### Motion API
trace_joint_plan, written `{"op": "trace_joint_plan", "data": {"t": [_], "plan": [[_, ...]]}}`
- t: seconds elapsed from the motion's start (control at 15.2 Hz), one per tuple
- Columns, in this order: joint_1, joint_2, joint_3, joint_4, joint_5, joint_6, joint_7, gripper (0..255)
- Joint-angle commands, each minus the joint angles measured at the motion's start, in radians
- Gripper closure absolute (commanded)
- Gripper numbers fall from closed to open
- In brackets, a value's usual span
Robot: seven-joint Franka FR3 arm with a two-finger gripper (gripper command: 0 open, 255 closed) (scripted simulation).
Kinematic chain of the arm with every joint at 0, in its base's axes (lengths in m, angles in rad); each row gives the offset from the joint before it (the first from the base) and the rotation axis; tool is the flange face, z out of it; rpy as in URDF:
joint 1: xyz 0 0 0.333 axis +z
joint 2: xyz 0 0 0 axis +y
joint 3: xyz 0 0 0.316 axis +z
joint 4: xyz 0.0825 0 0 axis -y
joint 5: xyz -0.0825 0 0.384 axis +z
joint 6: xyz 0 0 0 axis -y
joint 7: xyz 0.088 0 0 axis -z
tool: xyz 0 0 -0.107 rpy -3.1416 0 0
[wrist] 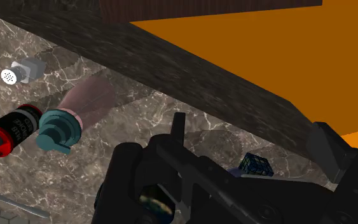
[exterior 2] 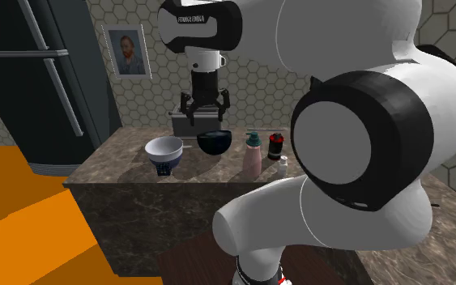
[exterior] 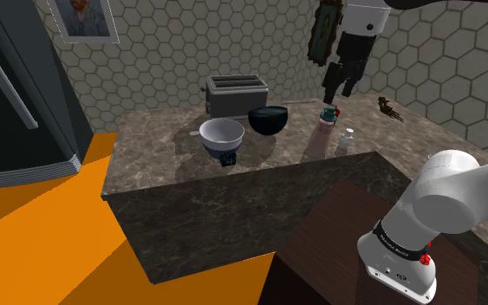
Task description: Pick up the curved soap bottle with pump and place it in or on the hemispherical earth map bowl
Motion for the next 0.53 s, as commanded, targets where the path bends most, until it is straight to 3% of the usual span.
{"op": "trace_joint_plan", "data": {"t": [0.0, 0.46], "plan": [[0.0, 0.0, 0.0, 0.0, 0.0, 0.0, 0.0, 0], [-0.084, 0.02, -0.073, -0.146, -0.079, 0.238, 0.003, 0]]}}
